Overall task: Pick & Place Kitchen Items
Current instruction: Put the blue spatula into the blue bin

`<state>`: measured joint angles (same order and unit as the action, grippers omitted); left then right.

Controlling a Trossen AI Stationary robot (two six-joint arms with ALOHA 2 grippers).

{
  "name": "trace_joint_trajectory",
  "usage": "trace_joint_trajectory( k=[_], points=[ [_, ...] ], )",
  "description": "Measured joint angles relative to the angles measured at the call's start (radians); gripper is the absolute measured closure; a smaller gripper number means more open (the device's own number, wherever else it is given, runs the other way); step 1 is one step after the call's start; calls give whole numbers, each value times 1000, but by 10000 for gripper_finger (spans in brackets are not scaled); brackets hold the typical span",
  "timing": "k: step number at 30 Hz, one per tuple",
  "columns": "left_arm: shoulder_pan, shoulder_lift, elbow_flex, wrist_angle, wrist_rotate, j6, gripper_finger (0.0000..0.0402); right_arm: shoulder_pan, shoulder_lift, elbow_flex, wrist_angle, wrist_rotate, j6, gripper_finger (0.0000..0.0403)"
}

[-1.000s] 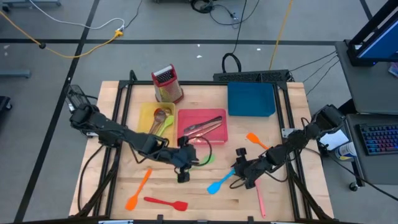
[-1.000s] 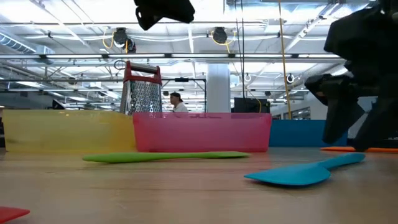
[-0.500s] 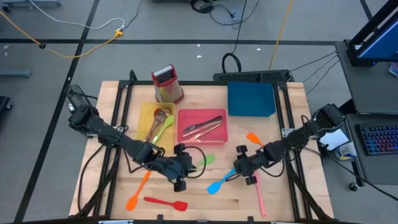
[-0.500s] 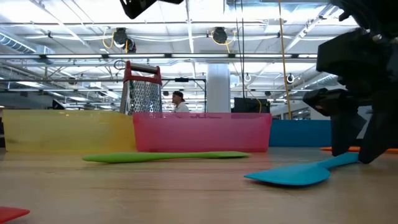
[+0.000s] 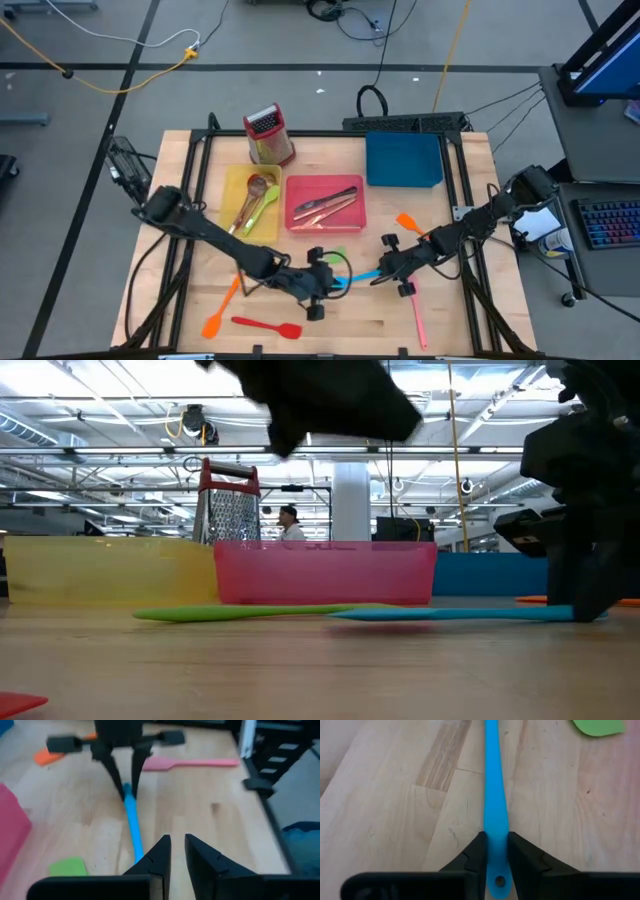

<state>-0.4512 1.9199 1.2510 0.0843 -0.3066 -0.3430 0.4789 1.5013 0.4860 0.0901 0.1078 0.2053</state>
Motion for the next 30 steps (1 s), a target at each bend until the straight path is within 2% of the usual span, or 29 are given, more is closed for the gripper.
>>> trace_joint_trajectory(
  k=[7, 13, 17, 27, 30],
  points=[
    [78, 128, -1, 78, 103, -13, 251, 0, 1, -57, 92, -2, -37, 347],
    [110, 173, -1, 118, 108, 0, 191, 1, 3, -68, 148, 26, -41, 347],
    [120, 203, -1, 148, 125, -31, 189, 1, 5, -70, 215, 25, -61, 347],
    [115, 222, -1, 153, 130, -79, 232, 1, 9, -72, 299, 51, -85, 348],
    [115, 222, -1, 149, 166, -87, 242, 1, 11, -72, 316, 71, -63, 348]
  ],
)
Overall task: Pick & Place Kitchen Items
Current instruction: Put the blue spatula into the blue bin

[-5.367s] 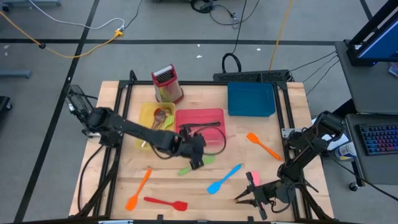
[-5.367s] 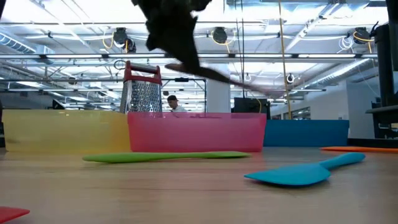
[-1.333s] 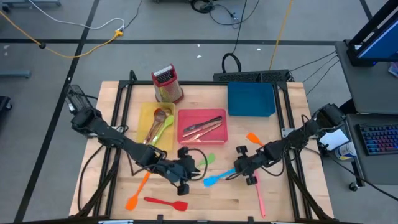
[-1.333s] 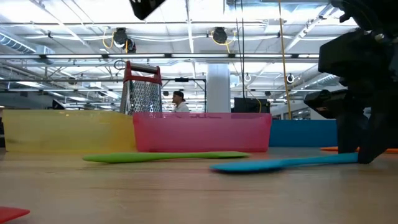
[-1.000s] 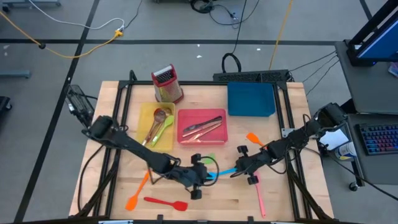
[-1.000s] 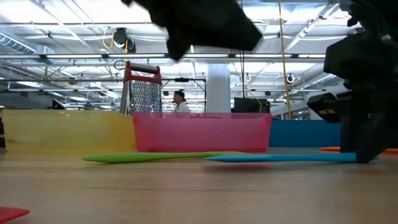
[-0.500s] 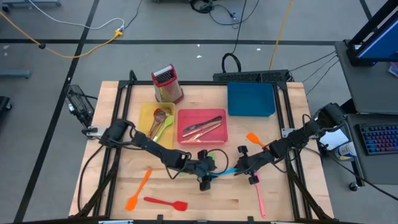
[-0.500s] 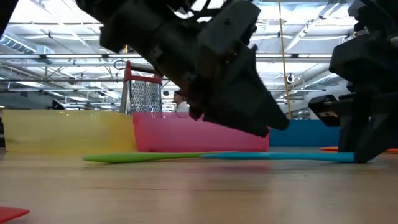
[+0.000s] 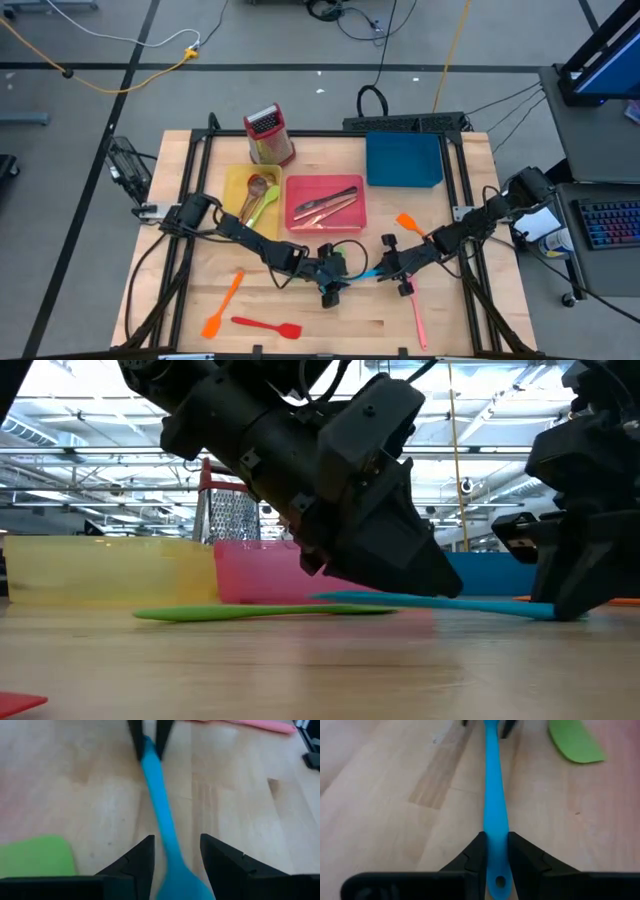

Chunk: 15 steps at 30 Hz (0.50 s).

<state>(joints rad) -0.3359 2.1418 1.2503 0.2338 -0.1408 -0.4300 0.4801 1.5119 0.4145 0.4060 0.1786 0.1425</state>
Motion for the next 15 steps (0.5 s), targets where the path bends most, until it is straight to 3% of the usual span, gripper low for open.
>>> trace_joint_trajectory(
  k=[11, 15],
  points=[
    [13, 0, 0, -53, 11, 2, 246, -1, -2, 0, 58, 14, -1, 352],
    [24, 0, 0, -51, 11, 5, 264, -1, -2, 0, 62, 13, 2, 357]
  ],
)
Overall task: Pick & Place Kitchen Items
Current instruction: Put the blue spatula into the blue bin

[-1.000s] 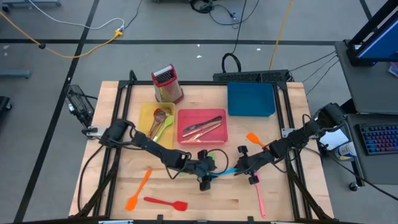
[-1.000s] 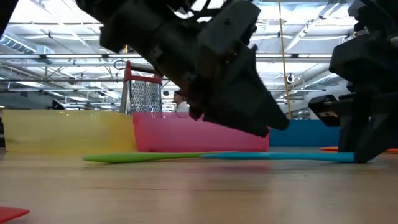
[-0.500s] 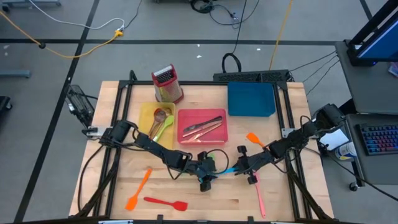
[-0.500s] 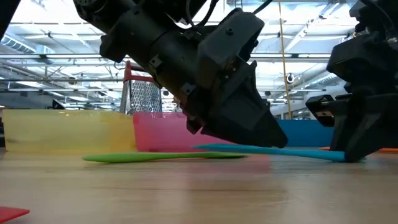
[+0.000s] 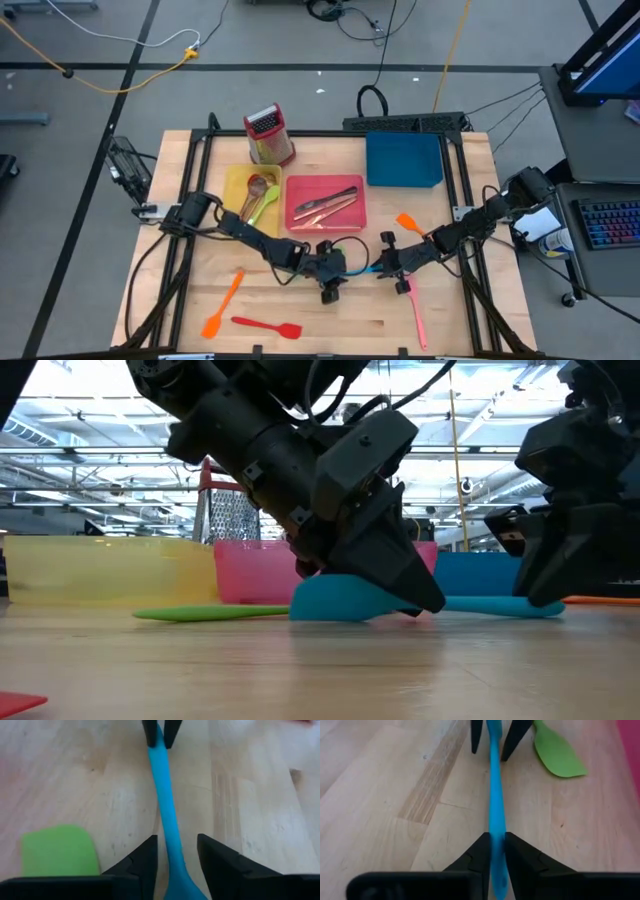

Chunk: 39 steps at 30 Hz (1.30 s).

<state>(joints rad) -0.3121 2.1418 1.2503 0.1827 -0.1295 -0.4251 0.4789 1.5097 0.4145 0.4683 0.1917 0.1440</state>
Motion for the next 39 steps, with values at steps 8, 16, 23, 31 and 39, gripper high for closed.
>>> trace_joint_trajectory(
  k=[8, 16, 23, 31, 39],
  points=[
    [13, -3, 1, -38, 23, -5, 367, 0, -3, 2, 10, -6, 1, 379],
    [17, -3, 1, -47, 3, -24, 370, 0, -2, 2, 26, -8, -5, 377],
    [14, -3, 1, -36, -11, -25, 384, 1, -2, 2, 88, -14, -39, 348],
    [-4, -17, 0, -18, -71, -20, 384, 1, -112, 2, 120, -12, -67, 289],
    [-25, -105, 0, 1, -189, 60, 384, 1, -209, 3, 23, -11, -61, 252]
  ],
)
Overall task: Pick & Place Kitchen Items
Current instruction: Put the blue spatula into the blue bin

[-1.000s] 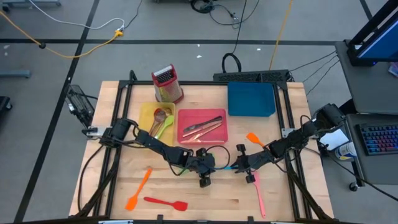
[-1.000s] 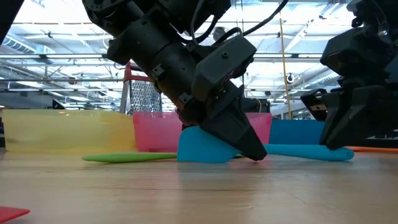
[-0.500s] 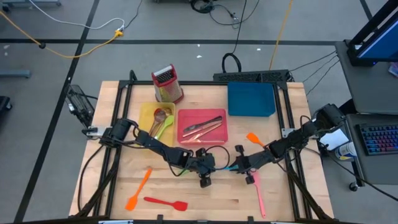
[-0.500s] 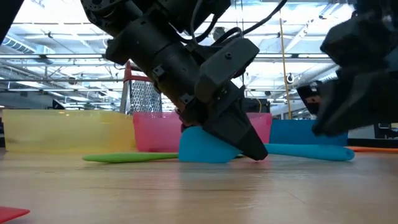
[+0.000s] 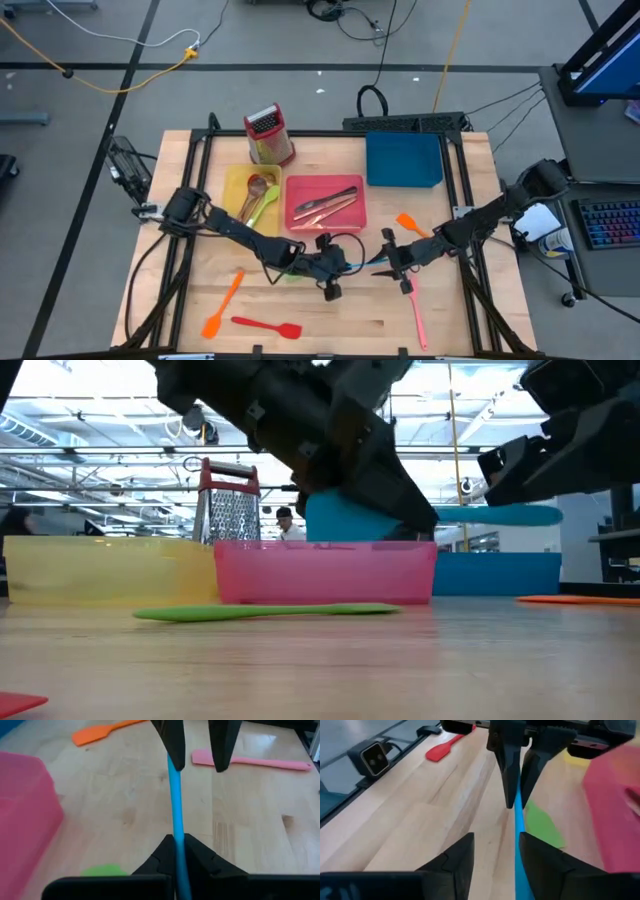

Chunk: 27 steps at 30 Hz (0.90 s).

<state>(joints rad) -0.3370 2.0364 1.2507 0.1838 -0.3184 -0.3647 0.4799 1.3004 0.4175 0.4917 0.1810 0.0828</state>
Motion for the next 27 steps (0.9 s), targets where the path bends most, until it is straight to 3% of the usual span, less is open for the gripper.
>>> trace_joint_trajectory(
  k=[14, 19, 27],
  points=[
    [-6, -41, -2, -26, -20, 30, 384, -2, -3, -1, 72, 8, -147, 238],
    [-12, -43, 1, 11, -21, 55, 384, -3, -3, -2, 51, 110, -144, 234],
    [-10, -43, 1, 14, -23, 76, 384, -8, -3, -2, 17, 105, -112, 239]
  ],
)
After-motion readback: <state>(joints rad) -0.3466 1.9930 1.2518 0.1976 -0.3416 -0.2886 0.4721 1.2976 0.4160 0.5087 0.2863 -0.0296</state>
